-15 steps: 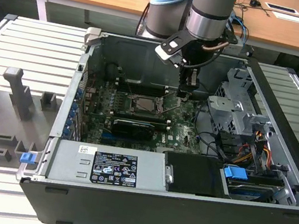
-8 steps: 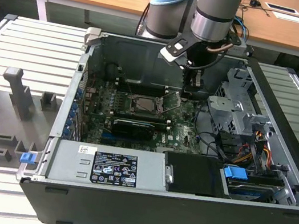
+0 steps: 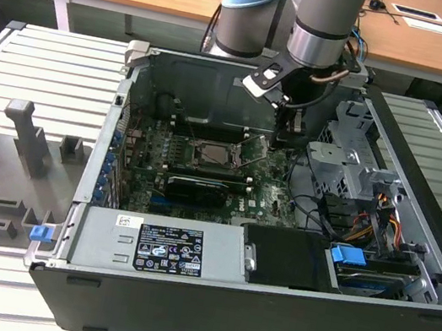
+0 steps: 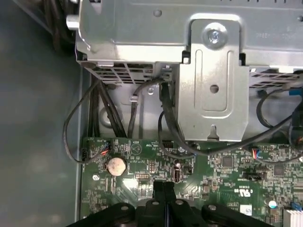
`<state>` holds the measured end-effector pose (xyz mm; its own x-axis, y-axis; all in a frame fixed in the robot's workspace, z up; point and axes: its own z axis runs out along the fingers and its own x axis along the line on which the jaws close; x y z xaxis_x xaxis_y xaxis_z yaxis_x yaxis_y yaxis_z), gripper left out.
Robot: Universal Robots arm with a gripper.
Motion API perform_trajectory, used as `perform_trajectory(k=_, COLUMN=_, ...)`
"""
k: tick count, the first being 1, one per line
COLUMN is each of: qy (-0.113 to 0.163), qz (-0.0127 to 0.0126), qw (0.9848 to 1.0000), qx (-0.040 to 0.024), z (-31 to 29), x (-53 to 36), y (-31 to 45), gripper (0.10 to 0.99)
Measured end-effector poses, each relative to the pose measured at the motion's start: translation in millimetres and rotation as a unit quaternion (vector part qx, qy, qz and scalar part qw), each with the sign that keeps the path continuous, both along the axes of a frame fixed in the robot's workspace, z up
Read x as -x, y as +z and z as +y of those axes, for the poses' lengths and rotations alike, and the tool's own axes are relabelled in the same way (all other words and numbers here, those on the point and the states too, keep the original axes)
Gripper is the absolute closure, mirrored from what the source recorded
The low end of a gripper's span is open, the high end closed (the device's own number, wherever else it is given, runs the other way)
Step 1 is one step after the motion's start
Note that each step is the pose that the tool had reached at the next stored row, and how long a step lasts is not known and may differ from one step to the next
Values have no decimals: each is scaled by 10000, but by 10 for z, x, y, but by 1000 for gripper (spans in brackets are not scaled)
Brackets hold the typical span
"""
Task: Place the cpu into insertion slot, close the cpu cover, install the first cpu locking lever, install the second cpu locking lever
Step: 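Close the cpu cover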
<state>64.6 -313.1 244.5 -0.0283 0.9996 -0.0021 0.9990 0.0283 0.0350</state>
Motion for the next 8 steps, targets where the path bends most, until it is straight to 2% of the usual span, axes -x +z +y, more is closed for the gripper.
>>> perform_trajectory(k=1, qy=0, qz=0, qw=10000, qx=0, z=0, x=4, y=-7, gripper=980)
perform_trajectory(k=6, qy=3, qz=0, qw=10000, qx=0, z=0, x=153, y=-11, gripper=980)
perform_trajectory(k=8, qy=3, qz=0, qw=10000, qx=0, z=0, x=238, y=-11, gripper=980)
